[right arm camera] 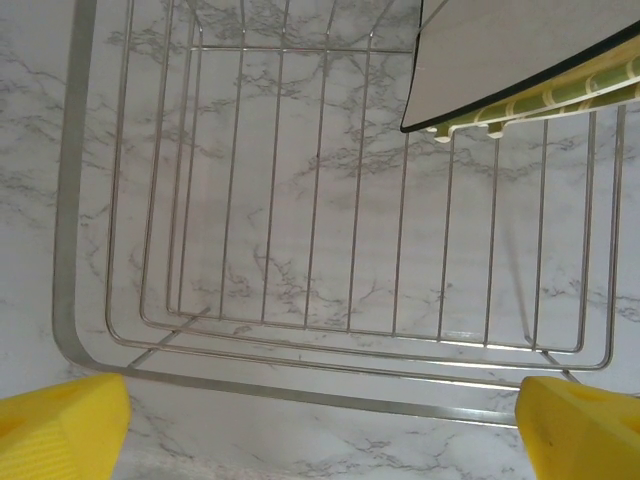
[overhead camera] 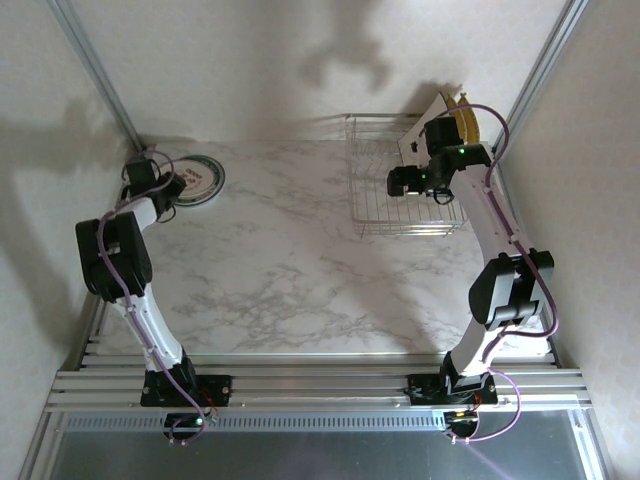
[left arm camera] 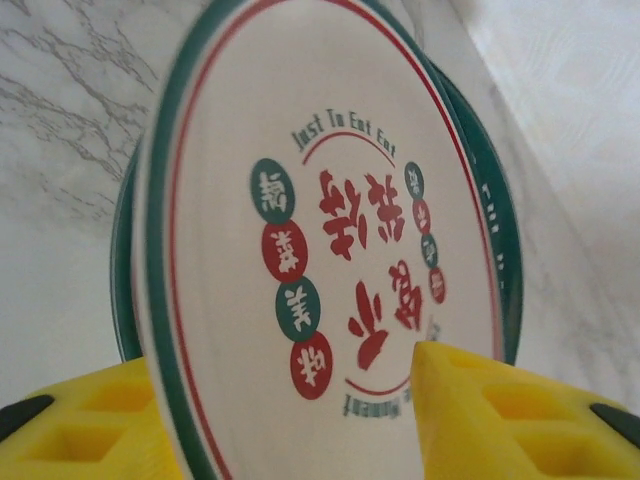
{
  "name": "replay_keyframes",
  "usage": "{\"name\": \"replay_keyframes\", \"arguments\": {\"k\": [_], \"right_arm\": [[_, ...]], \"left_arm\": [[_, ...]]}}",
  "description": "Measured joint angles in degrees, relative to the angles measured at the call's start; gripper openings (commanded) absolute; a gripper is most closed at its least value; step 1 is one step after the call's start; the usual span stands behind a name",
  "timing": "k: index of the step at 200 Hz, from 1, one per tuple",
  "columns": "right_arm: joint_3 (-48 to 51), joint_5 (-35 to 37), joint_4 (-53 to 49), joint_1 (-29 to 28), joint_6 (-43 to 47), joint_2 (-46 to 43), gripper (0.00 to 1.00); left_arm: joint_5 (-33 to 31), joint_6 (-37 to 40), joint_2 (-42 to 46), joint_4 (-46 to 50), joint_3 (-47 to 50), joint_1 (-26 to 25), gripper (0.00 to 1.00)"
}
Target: Unload the plates from the dish rack
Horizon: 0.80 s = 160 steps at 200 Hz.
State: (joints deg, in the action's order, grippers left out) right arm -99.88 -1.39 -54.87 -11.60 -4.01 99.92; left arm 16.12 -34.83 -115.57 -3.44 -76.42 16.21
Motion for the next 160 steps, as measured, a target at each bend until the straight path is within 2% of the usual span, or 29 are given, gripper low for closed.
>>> {"name": "replay_keyframes", "arguments": {"k": [48, 93, 135, 160], "right_arm": [[-0.04, -0.17, -0.04, 0.00, 0.02, -0.07, 0.99], [-0.04, -0.20, -0.02, 0.00, 0.24, -0.98, 0.99], [0.52, -0.22, 0.07, 0.00, 0.42, -3.21, 0.99], [2.75, -0.39, 0.20, 0.07, 0.39, -5.31, 0.99]], "left_arm": [[-5.57, 7.26, 0.00, 8.09, -3.85, -3.85, 0.55], [-9.88, 11.06, 0.00, 12.63, -4.37, -4.94, 0.56], [-12.22, 13.14, 0.02, 15.06, -4.37, -4.94, 0.61], [-13.94, 14.71, 0.70, 16.17, -4.13, -5.05, 0.68]]}}
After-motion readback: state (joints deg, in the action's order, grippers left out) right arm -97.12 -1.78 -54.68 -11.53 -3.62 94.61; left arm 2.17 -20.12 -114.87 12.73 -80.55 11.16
